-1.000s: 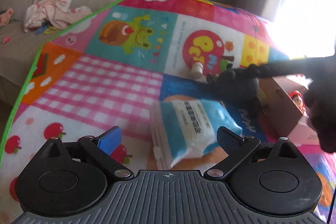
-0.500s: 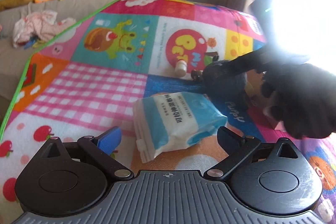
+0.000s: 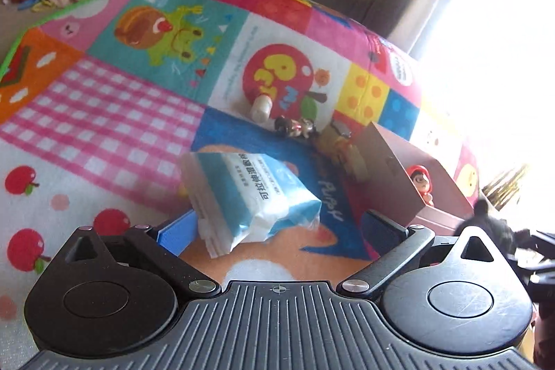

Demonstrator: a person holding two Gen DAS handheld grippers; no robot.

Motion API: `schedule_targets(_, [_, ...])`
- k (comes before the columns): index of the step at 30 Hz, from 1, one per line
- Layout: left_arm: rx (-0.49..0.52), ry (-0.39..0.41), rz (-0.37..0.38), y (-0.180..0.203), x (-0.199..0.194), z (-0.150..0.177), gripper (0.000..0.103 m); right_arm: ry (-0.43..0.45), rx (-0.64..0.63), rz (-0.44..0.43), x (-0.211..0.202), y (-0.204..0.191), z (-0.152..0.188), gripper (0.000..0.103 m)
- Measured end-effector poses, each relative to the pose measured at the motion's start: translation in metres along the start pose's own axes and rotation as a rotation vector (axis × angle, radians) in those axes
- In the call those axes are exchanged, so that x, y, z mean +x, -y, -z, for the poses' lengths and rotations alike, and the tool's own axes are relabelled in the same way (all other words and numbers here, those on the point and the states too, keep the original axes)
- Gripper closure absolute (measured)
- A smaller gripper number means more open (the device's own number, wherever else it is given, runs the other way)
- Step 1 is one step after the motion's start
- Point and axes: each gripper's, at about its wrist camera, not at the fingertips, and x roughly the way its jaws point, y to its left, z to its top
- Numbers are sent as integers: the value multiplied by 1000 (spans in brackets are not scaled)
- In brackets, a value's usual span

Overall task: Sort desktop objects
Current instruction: 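Grasp the black plush toy with the right tool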

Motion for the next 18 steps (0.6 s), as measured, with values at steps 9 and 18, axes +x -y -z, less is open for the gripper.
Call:
schedule_targets(9, [85,-64,-62,22,22,-3,0,-69,170,106,12,42,49,20])
schedule_targets(18, [134,-97,130,67,37,7,0,-63,215,124,19,52,62,10])
